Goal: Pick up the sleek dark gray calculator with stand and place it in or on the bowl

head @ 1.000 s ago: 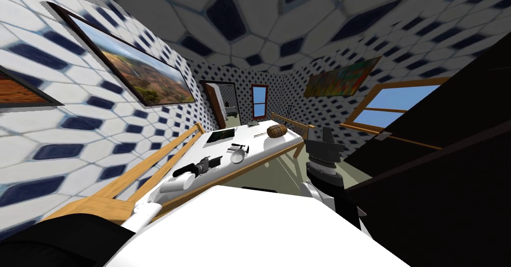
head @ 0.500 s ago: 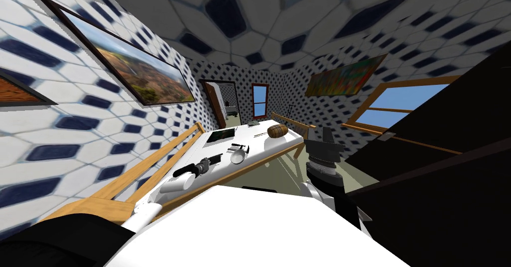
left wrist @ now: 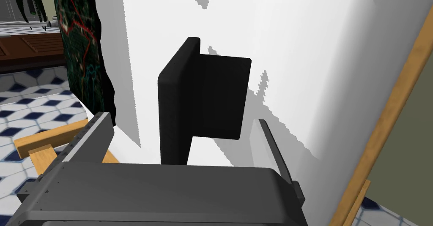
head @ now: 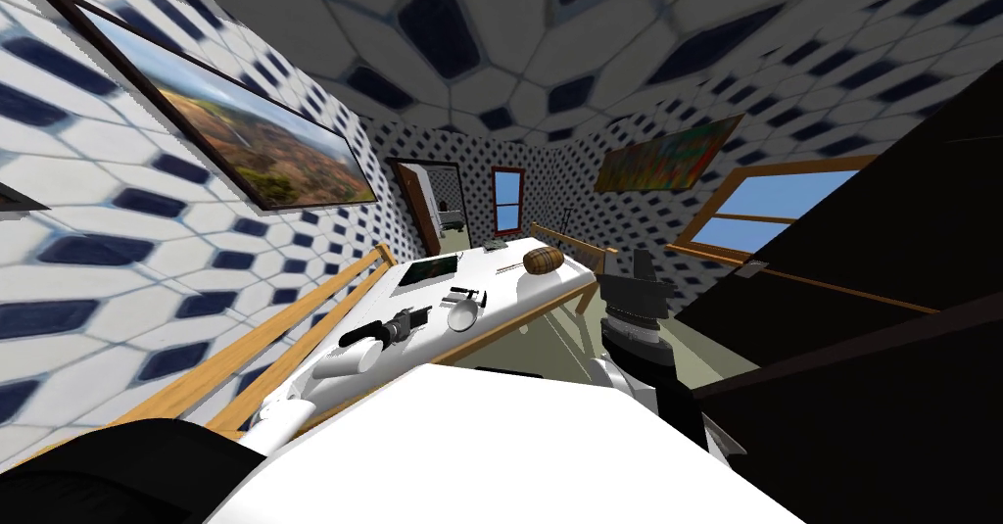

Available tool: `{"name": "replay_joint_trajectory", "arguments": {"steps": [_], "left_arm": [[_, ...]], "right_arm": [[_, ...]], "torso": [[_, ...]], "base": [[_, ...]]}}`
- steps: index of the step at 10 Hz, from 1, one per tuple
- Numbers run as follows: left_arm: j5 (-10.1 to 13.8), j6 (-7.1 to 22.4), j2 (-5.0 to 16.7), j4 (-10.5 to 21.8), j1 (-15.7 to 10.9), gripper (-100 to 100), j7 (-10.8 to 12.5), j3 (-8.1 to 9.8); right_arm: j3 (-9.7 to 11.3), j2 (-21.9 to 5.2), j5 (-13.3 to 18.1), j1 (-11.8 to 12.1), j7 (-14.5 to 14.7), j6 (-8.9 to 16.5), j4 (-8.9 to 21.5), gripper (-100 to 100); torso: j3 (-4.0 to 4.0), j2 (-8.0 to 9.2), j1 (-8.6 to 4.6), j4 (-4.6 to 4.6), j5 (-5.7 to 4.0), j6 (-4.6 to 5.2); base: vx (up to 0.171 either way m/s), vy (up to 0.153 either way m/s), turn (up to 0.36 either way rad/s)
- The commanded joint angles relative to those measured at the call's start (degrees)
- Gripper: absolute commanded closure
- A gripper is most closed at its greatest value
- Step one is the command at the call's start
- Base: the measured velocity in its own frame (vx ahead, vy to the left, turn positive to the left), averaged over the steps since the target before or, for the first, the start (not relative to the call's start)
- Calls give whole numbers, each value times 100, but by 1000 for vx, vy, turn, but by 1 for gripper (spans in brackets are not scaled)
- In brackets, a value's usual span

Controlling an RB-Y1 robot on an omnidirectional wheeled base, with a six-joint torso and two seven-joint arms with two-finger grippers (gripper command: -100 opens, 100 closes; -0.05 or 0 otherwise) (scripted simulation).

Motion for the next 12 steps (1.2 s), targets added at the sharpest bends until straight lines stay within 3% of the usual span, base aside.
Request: {"name": "replay_joint_trajectory", "arguments": {"steps": [1, 2, 3, 5, 6, 10, 11, 12], "left_arm": [[0, 0, 0, 0, 0, -100, 0, 0], [4, 14, 1, -7, 0, 0, 8, 0], [-66, -104, -98, 179, -100, -100, -35, -34], [-69, -95, -100, 181, -108, -100, -32, -33], [-73, -106, -105, 192, -115, 100, -36, -35], [-75, -116, -95, 183, -125, 100, -36, -21], [-75, -116, -95, 183, -125, 0, -36, -21], [-33, 17, 67, 34, -2, -100, 11, 83]], "right_arm": [[0, 0, 0, 0, 0, 0, 0, 0], [0, 0, 0, -1, 0, 0, 0, 0], [0, 0, 0, -1, 0, 0, 0, 0], [0, 0, 0, -2, 0, 0, 0, 0], [0, 0, 0, -2, 0, 0, 0, 0], [0, 0, 0, -2, 0, 0, 1, 0], [0, 0, 0, -2, 0, 0, 1, 0], [0, 0, 0, -2, 0, 0, 1, 0]], "torso": [[0, 0, 0, 0, 0, 0], [12, 25, 3, 4, 1, -2], [26, 48, 2, 9, 1, -2], [31, 56, 12, 12, 3, -1], [34, 60, 8, 13, 2, -3], [31, 62, 9, 5, 15, -3], [31, 62, 10, 5, 15, -3], [31, 62, 10, 5, 15, -3]], "base": [[80, 4, -9], [14, 0, 1], [19, 16, -40], [15, 19, -24], [0, 0, 0], [1, 2, 0], [0, 0, 0], [-6, 37, 103]]}}
